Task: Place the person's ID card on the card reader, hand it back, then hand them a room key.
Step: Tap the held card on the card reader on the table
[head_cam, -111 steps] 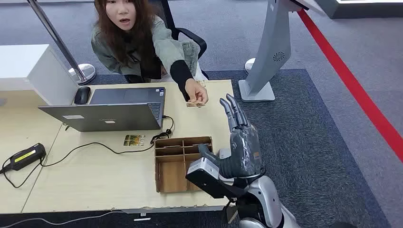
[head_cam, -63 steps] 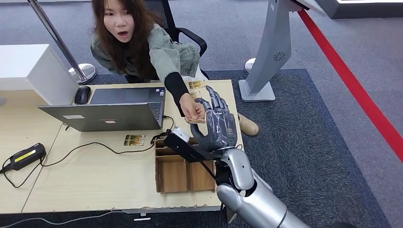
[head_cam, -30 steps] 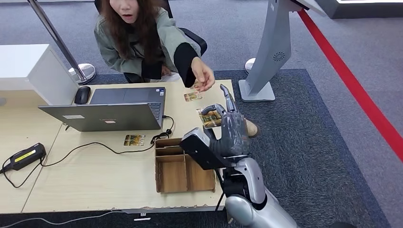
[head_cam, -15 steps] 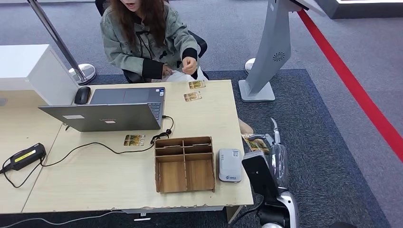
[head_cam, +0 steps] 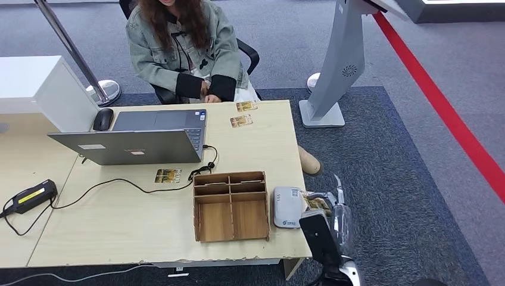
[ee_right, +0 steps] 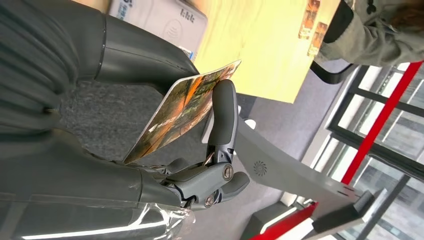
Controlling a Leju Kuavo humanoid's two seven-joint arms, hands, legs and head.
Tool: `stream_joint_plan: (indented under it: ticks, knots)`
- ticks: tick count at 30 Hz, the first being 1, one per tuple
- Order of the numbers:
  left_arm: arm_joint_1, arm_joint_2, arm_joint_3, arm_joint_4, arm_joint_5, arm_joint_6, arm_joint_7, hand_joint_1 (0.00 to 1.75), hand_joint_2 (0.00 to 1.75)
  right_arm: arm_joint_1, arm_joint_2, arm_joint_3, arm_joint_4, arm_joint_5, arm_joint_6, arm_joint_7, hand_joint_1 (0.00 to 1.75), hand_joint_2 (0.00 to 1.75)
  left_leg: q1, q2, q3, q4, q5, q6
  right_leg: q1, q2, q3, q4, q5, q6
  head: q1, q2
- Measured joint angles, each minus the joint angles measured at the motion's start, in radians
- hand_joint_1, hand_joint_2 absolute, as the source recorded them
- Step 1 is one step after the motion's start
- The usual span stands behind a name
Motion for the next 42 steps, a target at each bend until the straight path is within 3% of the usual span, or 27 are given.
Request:
stream_joint_plan:
  ticks: [20,42]
  knots:
    - [0.0,-0.001,0.001,-0.002,-0.014,0.011,0.0,0.0,0.0,-0.064,0.045,0.152,0.236,-0.088,0.027,-0.008,1.75,1.75,0.0,0.0,0.0,0.0,0.0,0.0,0.0,0.0,0.0,0.0,0.0,0.0,0.0,0.0]
    - [0.001,0.001,0.006,-0.002,-0.002,0.001,0.0,0.0,0.0,-0.077,0.044,0.192,0.316,-0.125,-0.014,-0.004,1.75,1.75,0.0,0.0,0.0,0.0,0.0,0.0,0.0,0.0,0.0,0.0,0.0,0.0,0.0,0.0]
